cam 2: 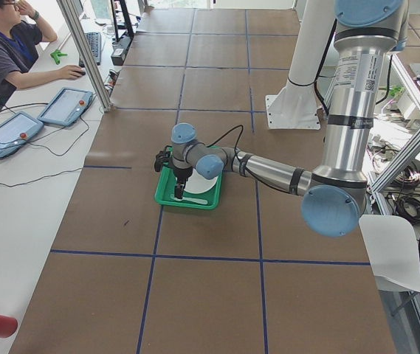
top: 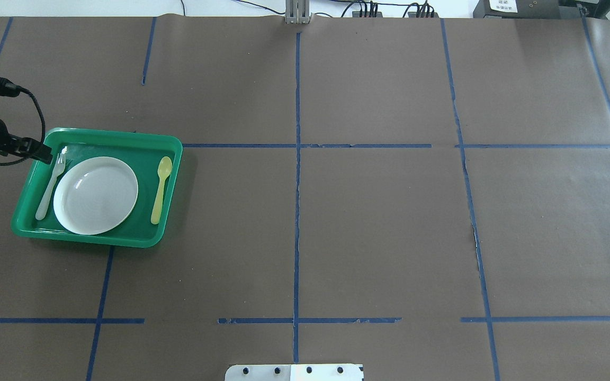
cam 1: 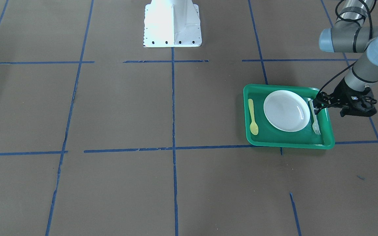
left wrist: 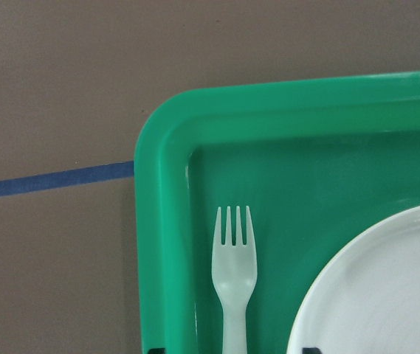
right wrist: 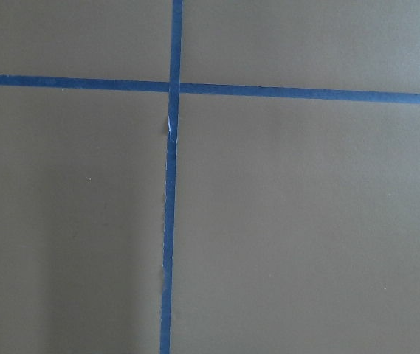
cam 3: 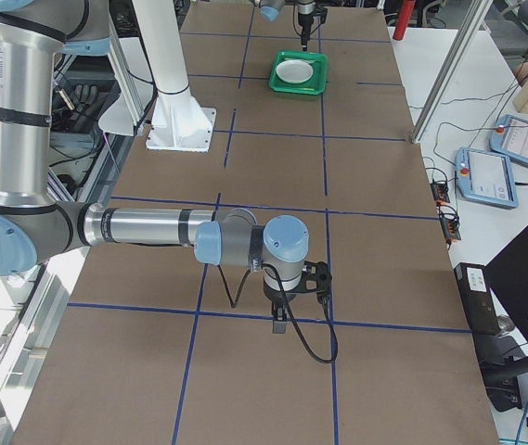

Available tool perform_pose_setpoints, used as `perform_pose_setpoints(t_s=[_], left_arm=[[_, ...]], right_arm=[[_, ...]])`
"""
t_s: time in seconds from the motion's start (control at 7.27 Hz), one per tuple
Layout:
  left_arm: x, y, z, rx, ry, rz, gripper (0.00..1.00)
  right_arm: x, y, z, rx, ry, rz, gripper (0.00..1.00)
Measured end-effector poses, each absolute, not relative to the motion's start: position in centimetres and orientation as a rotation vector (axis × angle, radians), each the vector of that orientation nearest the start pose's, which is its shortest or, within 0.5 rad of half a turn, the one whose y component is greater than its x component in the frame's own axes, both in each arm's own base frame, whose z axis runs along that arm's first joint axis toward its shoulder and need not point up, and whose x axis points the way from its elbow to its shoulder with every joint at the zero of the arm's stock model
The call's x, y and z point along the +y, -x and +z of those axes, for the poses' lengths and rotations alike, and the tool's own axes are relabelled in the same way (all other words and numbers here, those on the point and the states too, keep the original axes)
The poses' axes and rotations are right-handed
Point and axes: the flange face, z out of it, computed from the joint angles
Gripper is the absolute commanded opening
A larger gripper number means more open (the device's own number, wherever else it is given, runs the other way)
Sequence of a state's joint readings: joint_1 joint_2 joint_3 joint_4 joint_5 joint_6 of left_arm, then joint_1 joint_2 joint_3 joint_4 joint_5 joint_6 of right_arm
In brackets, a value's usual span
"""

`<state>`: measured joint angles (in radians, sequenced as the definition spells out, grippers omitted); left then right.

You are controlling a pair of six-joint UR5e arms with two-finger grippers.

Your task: Place fork

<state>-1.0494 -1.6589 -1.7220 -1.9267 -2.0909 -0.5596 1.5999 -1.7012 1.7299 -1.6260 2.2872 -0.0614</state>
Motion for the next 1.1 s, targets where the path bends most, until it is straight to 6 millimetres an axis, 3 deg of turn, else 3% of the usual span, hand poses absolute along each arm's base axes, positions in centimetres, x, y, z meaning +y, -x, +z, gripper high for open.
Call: perform_pose_setpoints(t_s=[0.28,0.41,0.55,0.69,0.96,1.1], left_arm=[[-53.7,-11.9,49.3,0.685,-0.337,0.157,1.0],[-54.1,-7.6,49.8,0.668,-0.349,0.193,1.0],[-54.2,-3.5,51.5,0.663,-0.338,0.224,1.0],[-53.7,0.0,54.4,0.69,-0.285,0.22,1.0],[-50.1,4.4,61.2,0.773,-0.137,0.123,1.0],[-48.3,5.5,63.9,0.788,-0.085,0.082,1.0]], right_arm=[[-43.2,-8.1,65.0,-0.717,-0.007,-0.021,1.0],[-43.2,-8.1,65.0,-0.717,-0.007,-0.021,1.0],[-43.2,-8.1,65.0,-0.717,-0.007,-0.021,1.0],[-43.2,-8.1,65.0,-0.717,-0.007,-0.021,1.0],[-43.2,-8.1,65.0,-0.717,-0.007,-0.021,1.0],[-43.2,-8.1,65.1,-0.717,-0.007,-0.021,1.0]])
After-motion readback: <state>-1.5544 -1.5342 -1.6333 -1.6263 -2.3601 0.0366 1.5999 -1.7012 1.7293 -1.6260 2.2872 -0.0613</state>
